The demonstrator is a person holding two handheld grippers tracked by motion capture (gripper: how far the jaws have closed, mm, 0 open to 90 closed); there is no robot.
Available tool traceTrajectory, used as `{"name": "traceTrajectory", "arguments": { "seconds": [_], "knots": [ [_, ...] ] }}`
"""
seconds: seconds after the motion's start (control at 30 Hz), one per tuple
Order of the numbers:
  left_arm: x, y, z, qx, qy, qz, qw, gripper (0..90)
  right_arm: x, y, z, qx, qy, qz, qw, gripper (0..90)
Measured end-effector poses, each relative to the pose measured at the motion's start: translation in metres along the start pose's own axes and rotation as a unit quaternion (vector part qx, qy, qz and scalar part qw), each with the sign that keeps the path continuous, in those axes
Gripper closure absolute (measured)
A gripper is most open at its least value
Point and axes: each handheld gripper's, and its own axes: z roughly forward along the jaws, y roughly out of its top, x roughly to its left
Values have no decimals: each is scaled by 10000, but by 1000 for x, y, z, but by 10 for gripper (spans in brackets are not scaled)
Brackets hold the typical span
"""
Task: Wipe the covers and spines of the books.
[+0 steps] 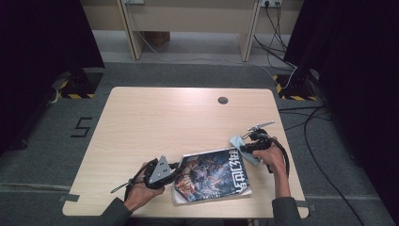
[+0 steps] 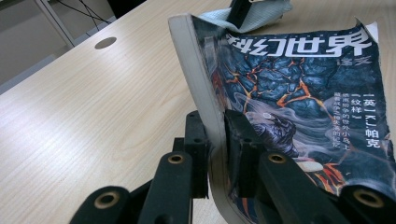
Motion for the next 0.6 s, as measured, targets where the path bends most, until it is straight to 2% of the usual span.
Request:
{"name": "traceTrajectory", "arguments": {
  "seconds": [0.1, 0.37, 0.6],
  "knots": [
    [0, 0, 0, 7, 0, 16, 10000, 797, -2, -2, 0, -7, 4, 45, 10000, 786],
    [0, -1, 0, -21, -13, -60, 10000, 797, 13, 5, -3, -1, -67, -264, 9996, 785],
    [1, -1, 0, -2, 0, -52, 10000, 796, 37, 13, -7, -141, 212, -549, 9982, 786]
  ]
}}
